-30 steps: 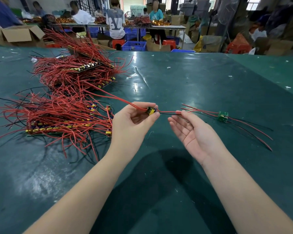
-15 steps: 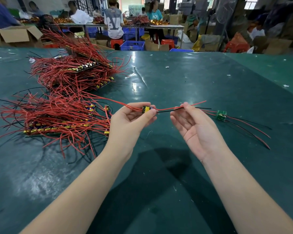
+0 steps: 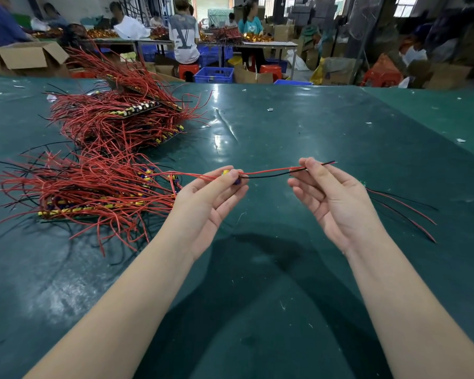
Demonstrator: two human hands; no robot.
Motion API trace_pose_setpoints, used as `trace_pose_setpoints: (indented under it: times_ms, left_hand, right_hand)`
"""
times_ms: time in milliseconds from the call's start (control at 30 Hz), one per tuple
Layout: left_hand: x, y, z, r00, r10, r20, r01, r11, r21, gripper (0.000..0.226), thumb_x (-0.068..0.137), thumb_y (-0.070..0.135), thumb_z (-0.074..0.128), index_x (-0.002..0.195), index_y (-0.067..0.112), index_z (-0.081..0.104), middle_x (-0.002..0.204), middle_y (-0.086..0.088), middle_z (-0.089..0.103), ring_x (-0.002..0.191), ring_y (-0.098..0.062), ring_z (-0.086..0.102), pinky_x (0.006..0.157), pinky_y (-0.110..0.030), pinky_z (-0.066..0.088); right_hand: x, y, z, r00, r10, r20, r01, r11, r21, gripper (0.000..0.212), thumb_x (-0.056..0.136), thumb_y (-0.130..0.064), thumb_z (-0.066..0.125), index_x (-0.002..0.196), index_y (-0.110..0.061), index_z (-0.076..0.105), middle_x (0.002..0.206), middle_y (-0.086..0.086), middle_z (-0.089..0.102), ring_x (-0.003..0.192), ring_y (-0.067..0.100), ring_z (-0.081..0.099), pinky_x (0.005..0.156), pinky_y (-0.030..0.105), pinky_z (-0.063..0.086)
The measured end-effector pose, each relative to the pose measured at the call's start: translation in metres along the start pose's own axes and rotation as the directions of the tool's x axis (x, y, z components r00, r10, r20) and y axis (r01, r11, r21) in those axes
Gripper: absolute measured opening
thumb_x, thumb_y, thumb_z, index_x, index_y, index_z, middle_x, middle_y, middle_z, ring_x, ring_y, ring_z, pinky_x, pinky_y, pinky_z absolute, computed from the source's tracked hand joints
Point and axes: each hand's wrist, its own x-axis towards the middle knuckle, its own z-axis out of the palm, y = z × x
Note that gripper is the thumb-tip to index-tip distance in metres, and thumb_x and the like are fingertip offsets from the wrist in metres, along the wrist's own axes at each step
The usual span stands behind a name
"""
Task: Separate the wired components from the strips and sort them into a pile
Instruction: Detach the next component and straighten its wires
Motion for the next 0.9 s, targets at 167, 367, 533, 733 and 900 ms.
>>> trace_pose_setpoints:
  times_ms: [167,367,533,733,900]
  left_hand:
    - [0.001,0.000,-0.002,1.000,-0.026,-0.011,0.026,0.999,-0.033,0.032,0.067,0.007,0.072,0.097,0.001,0.063,0.083,-0.011,0.074,0.080,-0.017,0.073,0.070,-0.023,0.057]
    - [0.000,-0.003,0.001,0.996,-0.086,0.002,0.086,0.994,-0.067,0.027,0.068,0.005,0.071,0.093,0.000,0.064,0.082,-0.011,0.072,0.079,-0.019,0.073,0.068,-0.023,0.057]
    - [0.002,-0.001,0.000,0.992,-0.123,-0.031,0.120,0.990,-0.077,0.022,0.068,0.004,0.072,0.089,-0.001,0.066,0.081,-0.013,0.072,0.078,-0.020,0.073,0.066,-0.023,0.057]
    - [0.002,0.003,-0.005,0.986,-0.159,-0.056,0.156,0.986,-0.050,0.010,0.079,0.001,0.067,0.089,0.001,0.066,0.081,-0.013,0.073,0.078,-0.019,0.073,0.065,-0.023,0.057]
    - [-0.001,0.001,-0.001,0.982,-0.188,-0.021,0.188,0.982,-0.015,0.027,0.065,0.004,0.072,0.091,0.000,0.066,0.083,-0.014,0.073,0.081,-0.021,0.073,0.065,-0.023,0.057]
  right_hand:
    - [0.000,0.001,0.000,1.000,-0.015,0.001,0.015,0.999,-0.037,0.014,0.073,-0.026,0.071,0.072,-0.015,0.079,0.077,0.007,0.075,0.071,0.016,0.073,0.061,0.019,0.056]
    - [-0.002,0.002,0.003,0.984,0.163,-0.069,-0.145,0.966,0.215,0.015,0.075,-0.021,0.071,0.066,-0.012,0.078,0.075,0.005,0.075,0.071,0.012,0.073,0.058,0.015,0.054]
    - [-0.005,0.002,0.008,0.963,0.267,-0.031,-0.237,0.899,0.367,0.010,0.068,-0.018,0.073,0.065,-0.010,0.077,0.073,0.003,0.074,0.067,0.009,0.072,0.053,0.013,0.053]
    - [-0.006,0.003,0.003,0.989,0.122,-0.086,-0.116,0.991,0.065,0.025,0.094,-0.023,0.060,0.080,-0.011,0.077,0.085,0.007,0.075,0.075,0.015,0.073,0.061,0.018,0.055]
    - [-0.005,0.001,-0.005,0.979,-0.021,-0.203,-0.020,0.980,-0.199,0.026,0.096,-0.020,0.057,0.079,-0.009,0.073,0.074,0.005,0.074,0.062,0.013,0.069,0.054,0.020,0.053]
